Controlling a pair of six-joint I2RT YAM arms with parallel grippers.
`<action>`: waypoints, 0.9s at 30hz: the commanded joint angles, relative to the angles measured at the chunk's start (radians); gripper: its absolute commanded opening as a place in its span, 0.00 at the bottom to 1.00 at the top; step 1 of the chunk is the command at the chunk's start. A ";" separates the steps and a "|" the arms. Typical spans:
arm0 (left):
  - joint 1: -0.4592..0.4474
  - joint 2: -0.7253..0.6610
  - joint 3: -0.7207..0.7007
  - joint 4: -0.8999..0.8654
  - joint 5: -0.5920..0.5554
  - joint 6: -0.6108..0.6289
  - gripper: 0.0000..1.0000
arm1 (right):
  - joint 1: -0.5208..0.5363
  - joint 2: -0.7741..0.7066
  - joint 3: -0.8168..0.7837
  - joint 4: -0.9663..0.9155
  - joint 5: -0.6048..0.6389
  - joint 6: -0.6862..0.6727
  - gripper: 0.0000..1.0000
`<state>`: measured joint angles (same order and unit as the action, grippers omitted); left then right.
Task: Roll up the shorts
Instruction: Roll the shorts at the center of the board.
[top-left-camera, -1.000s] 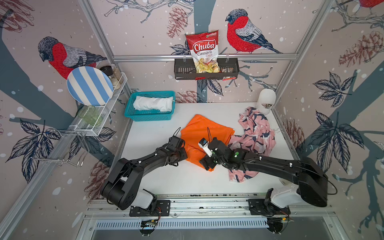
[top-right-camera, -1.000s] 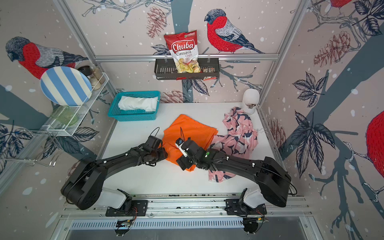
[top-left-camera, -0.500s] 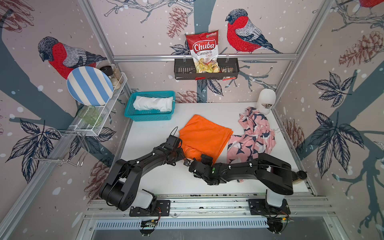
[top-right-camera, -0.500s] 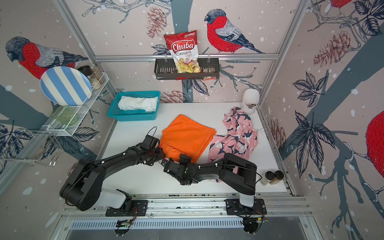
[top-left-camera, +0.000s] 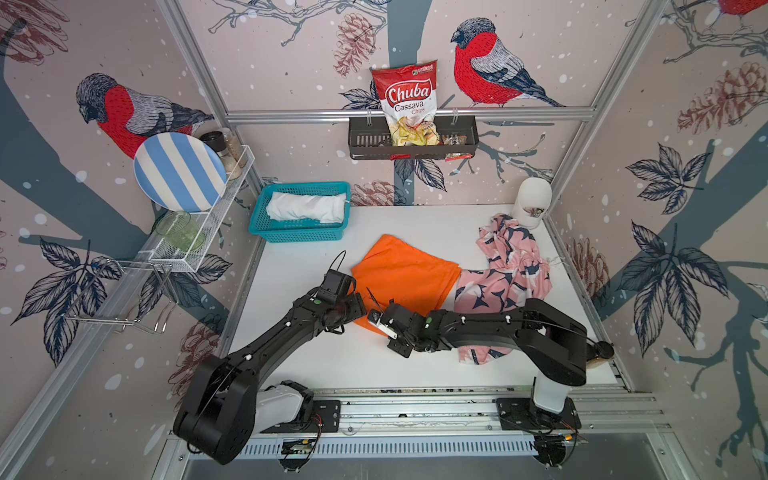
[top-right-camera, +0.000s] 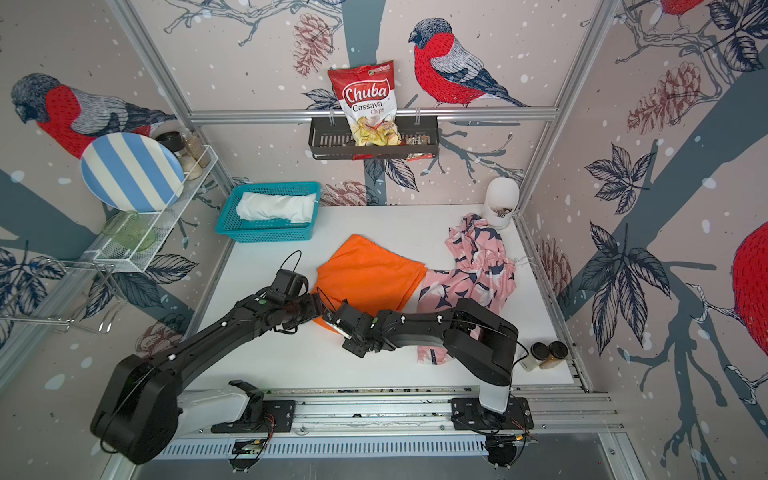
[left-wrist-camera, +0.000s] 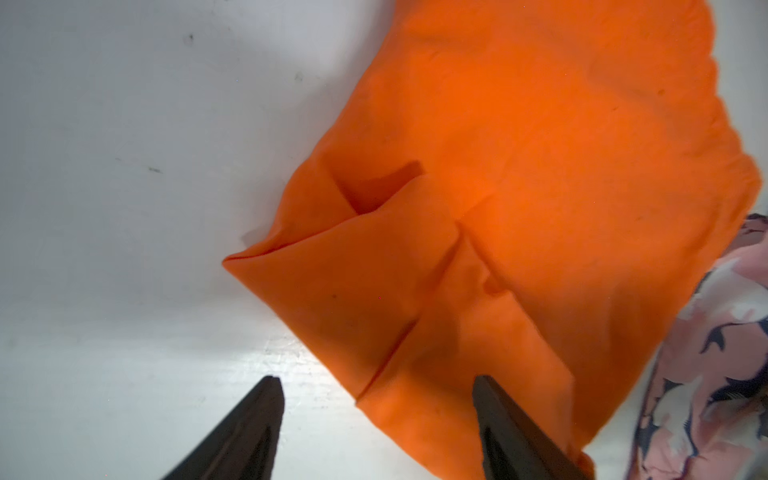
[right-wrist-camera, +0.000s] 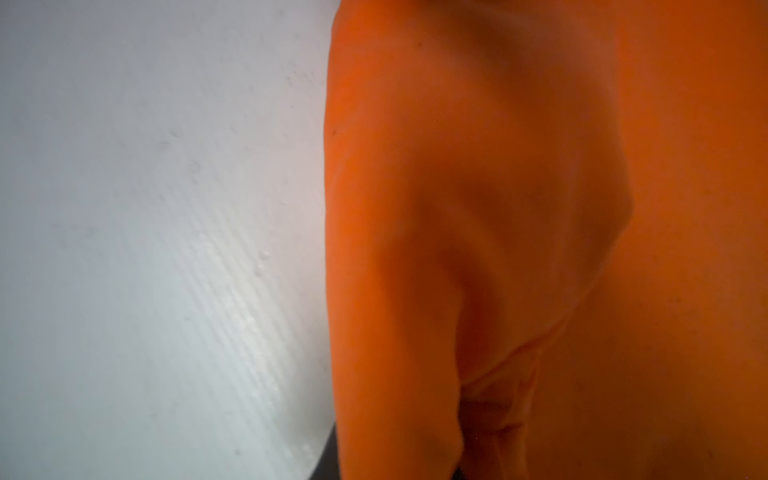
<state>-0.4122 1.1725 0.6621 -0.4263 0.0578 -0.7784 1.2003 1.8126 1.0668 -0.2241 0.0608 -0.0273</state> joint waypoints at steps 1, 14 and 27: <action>0.005 -0.091 -0.032 -0.069 0.025 -0.050 0.79 | -0.002 -0.002 0.019 -0.013 -0.283 0.148 0.13; 0.004 -0.288 -0.097 -0.120 0.053 -0.186 0.81 | -0.180 0.029 -0.085 0.287 -0.713 0.437 0.08; 0.004 -0.072 -0.023 -0.020 0.021 -0.114 0.62 | -0.402 0.160 -0.160 0.529 -1.023 0.679 0.12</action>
<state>-0.4088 1.0431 0.6106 -0.5011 0.1253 -0.9409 0.8219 1.9503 0.9134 0.2451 -0.8848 0.5728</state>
